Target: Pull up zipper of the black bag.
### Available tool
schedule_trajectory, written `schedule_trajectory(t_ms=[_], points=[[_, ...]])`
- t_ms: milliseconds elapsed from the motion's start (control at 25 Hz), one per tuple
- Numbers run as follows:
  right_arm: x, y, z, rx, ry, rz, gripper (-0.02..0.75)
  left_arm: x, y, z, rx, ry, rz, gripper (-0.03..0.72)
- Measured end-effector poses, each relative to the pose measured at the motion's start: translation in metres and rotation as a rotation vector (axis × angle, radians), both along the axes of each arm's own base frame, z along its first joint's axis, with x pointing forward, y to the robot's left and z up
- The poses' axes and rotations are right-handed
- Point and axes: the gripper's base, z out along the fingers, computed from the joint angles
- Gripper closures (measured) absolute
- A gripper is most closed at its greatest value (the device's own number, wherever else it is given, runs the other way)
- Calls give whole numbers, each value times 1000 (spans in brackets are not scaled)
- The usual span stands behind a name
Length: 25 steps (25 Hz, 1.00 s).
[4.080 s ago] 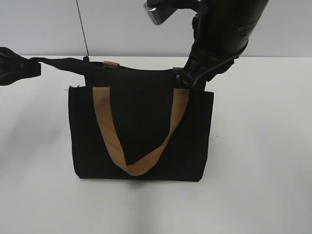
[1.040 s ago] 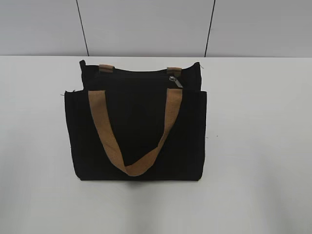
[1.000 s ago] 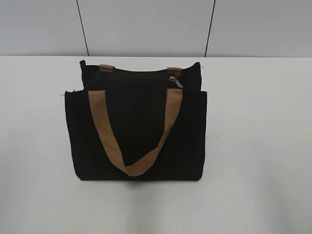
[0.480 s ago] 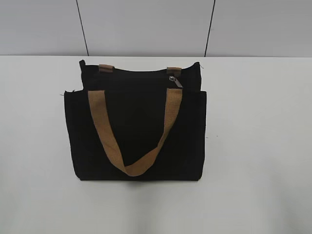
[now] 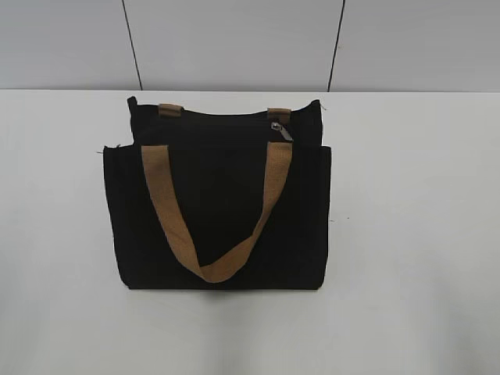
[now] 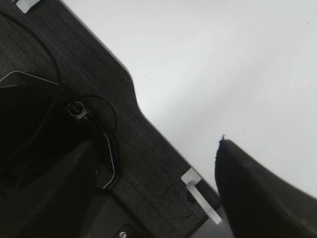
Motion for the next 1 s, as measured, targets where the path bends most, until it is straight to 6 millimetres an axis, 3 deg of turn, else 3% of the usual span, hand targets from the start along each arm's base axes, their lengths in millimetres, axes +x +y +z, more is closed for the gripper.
schedule_trajectory(t_ms=[240, 440, 680, 840, 1000], points=[[1, -1, 0, 5, -1, -32, 169, 1, 1, 0, -1, 1, 45, 191], [-2, -19, 5, 54, -77, -276, 169, 3, 5, 0, -6, -4, 232, 191], [-30, -37, 12, 128, -304, -631, 169, -6, 14, 2, -39, -71, 499, 191], [-47, -38, 13, 158, -427, -709, 169, -19, 17, 2, -67, -150, 625, 191], [-49, -38, 13, 162, -440, -714, 169, -29, 17, 2, -88, -207, 657, 191]])
